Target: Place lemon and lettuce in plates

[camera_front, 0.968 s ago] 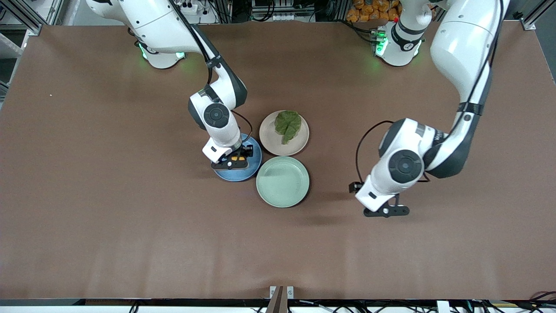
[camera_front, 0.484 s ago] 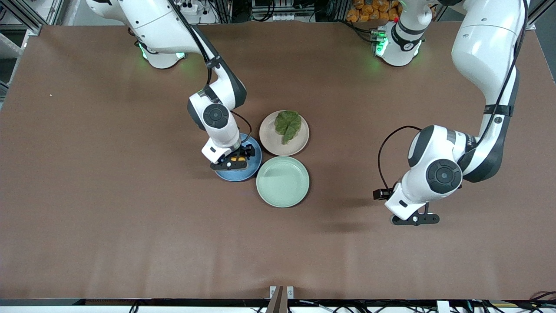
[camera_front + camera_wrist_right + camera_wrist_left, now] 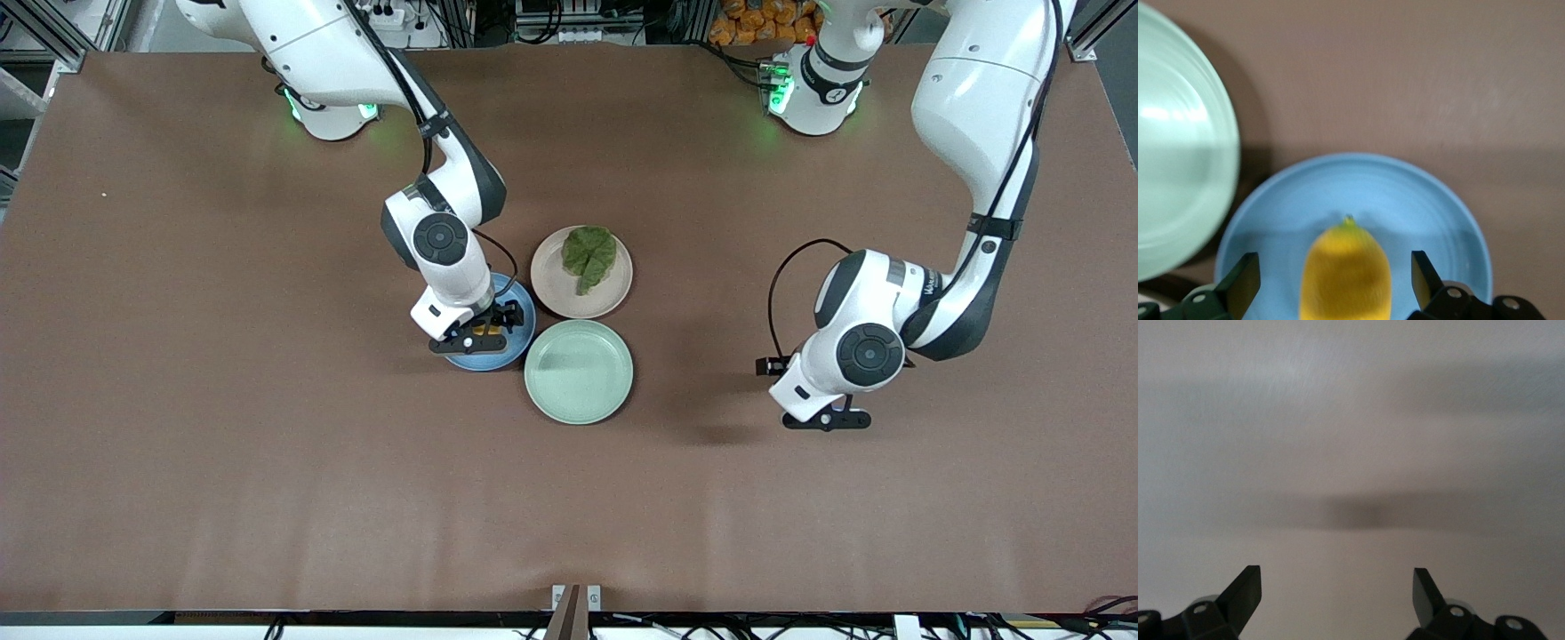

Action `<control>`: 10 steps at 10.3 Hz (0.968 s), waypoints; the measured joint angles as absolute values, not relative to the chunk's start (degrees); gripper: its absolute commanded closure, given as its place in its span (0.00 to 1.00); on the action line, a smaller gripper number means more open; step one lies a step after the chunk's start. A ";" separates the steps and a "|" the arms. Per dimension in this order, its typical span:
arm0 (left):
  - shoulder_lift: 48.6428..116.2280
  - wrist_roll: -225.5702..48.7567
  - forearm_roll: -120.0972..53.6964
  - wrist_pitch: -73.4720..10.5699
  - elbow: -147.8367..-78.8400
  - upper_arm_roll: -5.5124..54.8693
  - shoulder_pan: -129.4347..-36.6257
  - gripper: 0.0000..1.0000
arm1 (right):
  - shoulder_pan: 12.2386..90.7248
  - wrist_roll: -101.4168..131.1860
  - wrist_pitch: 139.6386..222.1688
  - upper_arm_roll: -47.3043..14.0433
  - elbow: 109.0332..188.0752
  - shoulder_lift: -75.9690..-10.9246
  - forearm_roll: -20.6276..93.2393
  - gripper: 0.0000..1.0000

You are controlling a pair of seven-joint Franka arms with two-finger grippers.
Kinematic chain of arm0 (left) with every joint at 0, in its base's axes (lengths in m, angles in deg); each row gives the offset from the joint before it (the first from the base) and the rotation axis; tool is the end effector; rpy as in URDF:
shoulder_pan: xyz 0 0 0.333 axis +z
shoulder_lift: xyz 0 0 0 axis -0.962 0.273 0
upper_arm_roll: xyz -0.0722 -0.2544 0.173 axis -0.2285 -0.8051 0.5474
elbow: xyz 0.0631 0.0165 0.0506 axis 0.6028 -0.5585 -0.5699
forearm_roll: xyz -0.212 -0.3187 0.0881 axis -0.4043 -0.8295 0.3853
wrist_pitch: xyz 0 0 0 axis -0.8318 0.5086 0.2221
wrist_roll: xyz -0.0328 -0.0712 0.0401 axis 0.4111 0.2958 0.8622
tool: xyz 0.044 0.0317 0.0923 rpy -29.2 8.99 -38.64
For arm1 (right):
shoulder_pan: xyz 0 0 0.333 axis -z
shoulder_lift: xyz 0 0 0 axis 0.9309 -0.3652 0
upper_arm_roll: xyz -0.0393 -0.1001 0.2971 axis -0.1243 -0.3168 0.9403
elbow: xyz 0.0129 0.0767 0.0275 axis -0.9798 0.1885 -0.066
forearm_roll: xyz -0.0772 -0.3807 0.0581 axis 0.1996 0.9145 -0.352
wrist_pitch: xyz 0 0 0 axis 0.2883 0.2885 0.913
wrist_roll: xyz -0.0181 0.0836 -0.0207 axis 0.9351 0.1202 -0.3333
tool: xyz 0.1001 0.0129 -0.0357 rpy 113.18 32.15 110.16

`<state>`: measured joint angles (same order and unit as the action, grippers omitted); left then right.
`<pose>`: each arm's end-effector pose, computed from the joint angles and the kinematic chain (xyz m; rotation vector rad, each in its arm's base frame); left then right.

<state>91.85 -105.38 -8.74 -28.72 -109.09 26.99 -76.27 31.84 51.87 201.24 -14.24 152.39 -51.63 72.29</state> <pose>0.6307 -0.1697 0.2435 -2.9735 0.0309 0.3153 0.5469 0.3681 0.2445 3.1406 0.0420 0.0463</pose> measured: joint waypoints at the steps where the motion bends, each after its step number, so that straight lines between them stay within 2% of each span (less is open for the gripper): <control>1: 90.16 -104.37 -8.99 -30.85 -112.37 28.39 -76.67 0.00 | 32.57 51.87 198.53 -14.32 148.97 -51.56 72.29 0.00; 3: 85.09 -100.55 -12.13 -33.25 -116.31 31.10 -77.20 0.00 | 34.02 51.85 196.81 -14.35 144.80 -51.53 72.28 0.00; 5: 78.53 -99.17 -13.76 -33.47 -117.02 31.95 -77.11 0.00 | 35.98 51.56 194.80 -14.45 142.50 -51.55 72.33 0.00; 8: 70.73 -98.93 -15.49 -33.50 -117.25 32.06 -77.10 0.00 | 41.63 44.68 182.61 -14.65 135.78 -51.31 72.44 0.00; 10: 67.67 -97.81 -16.06 -33.48 -117.28 32.16 -77.08 0.00 | 45.88 40.31 180.01 -14.80 134.31 -49.87 72.46 0.00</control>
